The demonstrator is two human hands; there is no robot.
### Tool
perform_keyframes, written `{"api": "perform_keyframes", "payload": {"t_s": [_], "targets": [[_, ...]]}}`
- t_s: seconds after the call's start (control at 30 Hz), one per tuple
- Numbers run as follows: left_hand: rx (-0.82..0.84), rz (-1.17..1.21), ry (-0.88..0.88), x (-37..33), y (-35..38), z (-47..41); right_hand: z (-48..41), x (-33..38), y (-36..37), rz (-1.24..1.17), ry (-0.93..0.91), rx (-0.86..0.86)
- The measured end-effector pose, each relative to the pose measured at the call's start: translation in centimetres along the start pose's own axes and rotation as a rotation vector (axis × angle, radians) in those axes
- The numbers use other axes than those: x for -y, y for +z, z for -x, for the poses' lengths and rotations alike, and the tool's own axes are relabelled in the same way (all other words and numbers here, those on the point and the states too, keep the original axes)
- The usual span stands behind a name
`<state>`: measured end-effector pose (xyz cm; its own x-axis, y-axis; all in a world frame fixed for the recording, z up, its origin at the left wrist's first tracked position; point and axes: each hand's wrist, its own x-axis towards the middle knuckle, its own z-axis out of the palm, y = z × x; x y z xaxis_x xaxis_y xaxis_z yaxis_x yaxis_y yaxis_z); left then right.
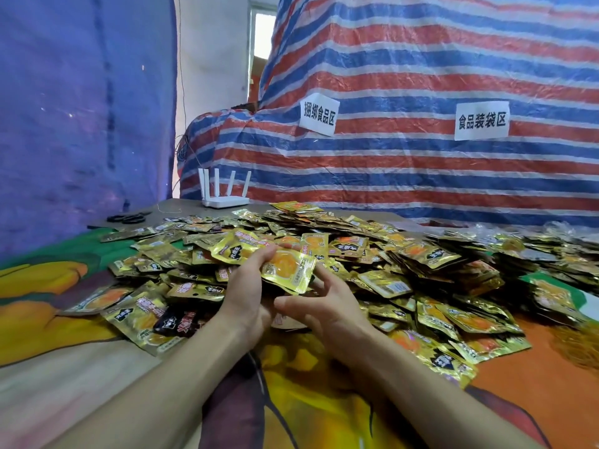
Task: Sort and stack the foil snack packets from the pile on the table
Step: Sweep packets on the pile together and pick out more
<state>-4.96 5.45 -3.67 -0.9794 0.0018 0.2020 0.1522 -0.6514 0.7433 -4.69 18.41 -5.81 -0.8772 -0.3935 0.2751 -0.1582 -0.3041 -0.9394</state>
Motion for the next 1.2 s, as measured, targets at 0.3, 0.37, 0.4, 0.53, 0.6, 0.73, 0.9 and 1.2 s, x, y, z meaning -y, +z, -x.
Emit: {"api": "perform_keyframes", "payload": {"t_s": [0.3,0.37,0.4,0.53,0.6,0.73,0.9,1.2], "targets": [[-0.048,-0.043,-0.008,-0.3,-0.1,0.2,0.3,0.7,0.0,0.249,-0.121,-0.183],[-0.048,-0.083,-0.04,0.0,0.2,0.2,0.4,0.6,0.0,0.257,-0.133,-0.183],[-0.053,-0.095,-0.061,0.2,0.3,0.3,0.4,0.7,0.0,0.245,-0.14,-0.175],[-0.135,-0.204,-0.08,0.6,0.4,0.5,0.7,1.2,-0.2,0.322,-0.176,-0.186],[-0.249,-0.208,-0.057,0.7,0.4,0.3,0.7,1.3,-0.1,0.365,-0.197,-0.225],[-0.389,-0.123,-0.045,0.3,0.3,0.2,0.6,1.2,0.0,0.348,-0.213,-0.263],[-0.426,-0.157,-0.031,0.4,0.1,0.2,0.7,1.3,0.1,0.304,-0.188,-0.262],[-0.297,-0.259,-0.106,0.1,0.9,1.5,1.0,1.5,0.1,0.311,-0.171,-0.225]]}}
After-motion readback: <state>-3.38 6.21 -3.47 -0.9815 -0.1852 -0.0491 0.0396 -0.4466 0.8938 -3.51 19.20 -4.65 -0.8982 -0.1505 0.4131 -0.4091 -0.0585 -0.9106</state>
